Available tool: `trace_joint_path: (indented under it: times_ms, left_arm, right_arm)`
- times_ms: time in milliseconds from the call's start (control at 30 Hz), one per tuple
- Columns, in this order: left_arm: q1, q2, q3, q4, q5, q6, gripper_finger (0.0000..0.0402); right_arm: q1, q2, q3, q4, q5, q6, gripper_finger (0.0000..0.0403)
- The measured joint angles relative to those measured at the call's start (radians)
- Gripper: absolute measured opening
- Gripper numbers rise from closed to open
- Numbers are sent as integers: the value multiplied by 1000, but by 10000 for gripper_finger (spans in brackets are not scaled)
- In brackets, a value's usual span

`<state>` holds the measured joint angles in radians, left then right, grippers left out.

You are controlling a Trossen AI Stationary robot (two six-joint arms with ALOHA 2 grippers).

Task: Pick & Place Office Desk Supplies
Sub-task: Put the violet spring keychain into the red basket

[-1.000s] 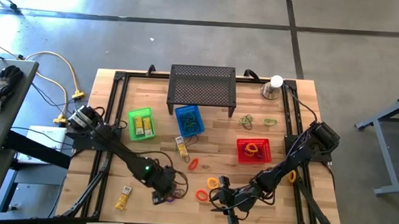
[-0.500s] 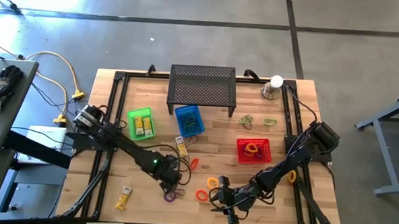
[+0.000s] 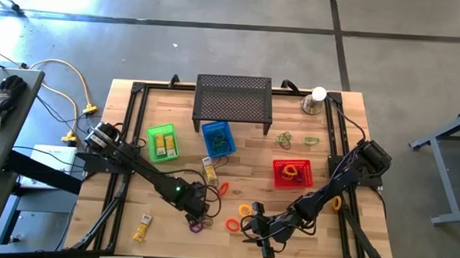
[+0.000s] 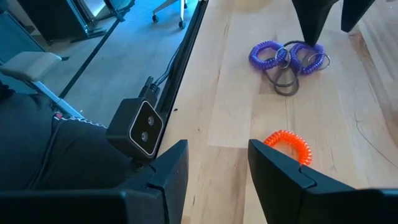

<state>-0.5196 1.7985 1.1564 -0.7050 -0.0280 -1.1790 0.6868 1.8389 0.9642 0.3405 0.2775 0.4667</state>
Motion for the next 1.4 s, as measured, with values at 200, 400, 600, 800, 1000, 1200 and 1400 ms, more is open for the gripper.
trace_joint_path:
  times_ms: [200, 400, 600, 800, 1000, 1200, 1400]
  left_arm:
    - [-4, 0, 0, 3, 0, -1, 273]
    - [-7, 15, 0, 27, -17, 0, 273]
    - [-8, 42, 4, 30, -13, 8, 273]
    - [-8, 44, 3, 18, -22, 12, 241]
    - [-7, 43, 1, 1, -29, 14, 139]
    - [-7, 37, -2, -8, -28, 32, 17]
    - [-1, -14, 8, 9, -42, 42, 5]
  right_arm:
    - [0, 0, 0, 0, 0, 0, 155]
    - [0, 0, 0, 0, 0, 0, 155]
    - [0, 0, 0, 0, 1, 0, 155]
    - [0, 0, 0, -1, 5, 0, 155]
    - [0, 0, 0, -1, 7, 0, 155]
    - [0, 0, 0, -1, 8, 0, 155]
    - [0, 0, 0, -1, 8, 0, 155]
